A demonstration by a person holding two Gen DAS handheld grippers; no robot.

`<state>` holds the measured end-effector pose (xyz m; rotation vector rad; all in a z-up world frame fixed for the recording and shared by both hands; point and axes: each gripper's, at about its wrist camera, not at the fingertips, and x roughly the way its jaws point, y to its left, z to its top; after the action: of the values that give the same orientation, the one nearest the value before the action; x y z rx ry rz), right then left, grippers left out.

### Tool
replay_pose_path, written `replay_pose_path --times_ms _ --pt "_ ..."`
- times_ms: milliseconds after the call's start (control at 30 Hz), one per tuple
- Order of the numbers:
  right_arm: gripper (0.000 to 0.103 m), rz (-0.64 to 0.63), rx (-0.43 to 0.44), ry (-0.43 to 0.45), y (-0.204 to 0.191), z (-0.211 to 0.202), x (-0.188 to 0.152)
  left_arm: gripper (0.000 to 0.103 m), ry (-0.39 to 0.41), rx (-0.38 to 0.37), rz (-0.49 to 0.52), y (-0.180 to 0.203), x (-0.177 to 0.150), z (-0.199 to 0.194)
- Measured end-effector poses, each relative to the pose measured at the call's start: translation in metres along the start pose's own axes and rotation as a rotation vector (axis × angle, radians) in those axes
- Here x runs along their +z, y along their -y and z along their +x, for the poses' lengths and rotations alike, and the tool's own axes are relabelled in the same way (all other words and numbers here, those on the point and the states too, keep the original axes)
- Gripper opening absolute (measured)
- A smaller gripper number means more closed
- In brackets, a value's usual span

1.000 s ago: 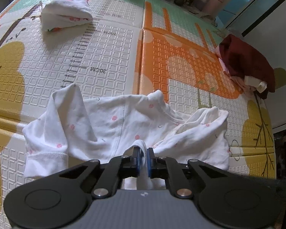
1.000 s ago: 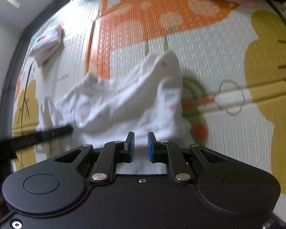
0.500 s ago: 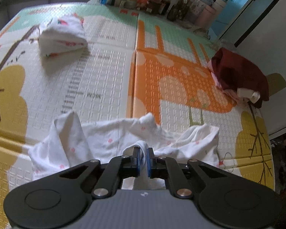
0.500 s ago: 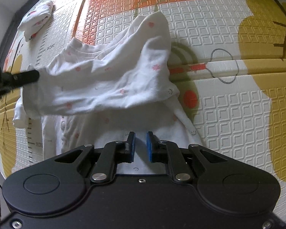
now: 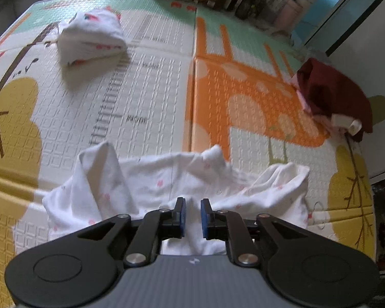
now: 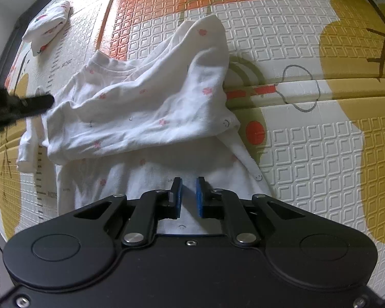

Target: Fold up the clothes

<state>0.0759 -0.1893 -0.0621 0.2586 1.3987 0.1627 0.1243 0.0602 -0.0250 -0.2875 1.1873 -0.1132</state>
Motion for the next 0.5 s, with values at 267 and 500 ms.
replay_pose_path --times_ms 267,500 --pt "0.013 0.051 0.07 0.088 0.001 -0.026 0.026 0.043 -0.003 0.042 0.022 0.002 -0.003 -0.002" --pt "0.021 0.147 0.093 0.133 0.006 -0.023 0.063 0.049 -0.034 0.058 0.028 0.004 -0.003 0.007"
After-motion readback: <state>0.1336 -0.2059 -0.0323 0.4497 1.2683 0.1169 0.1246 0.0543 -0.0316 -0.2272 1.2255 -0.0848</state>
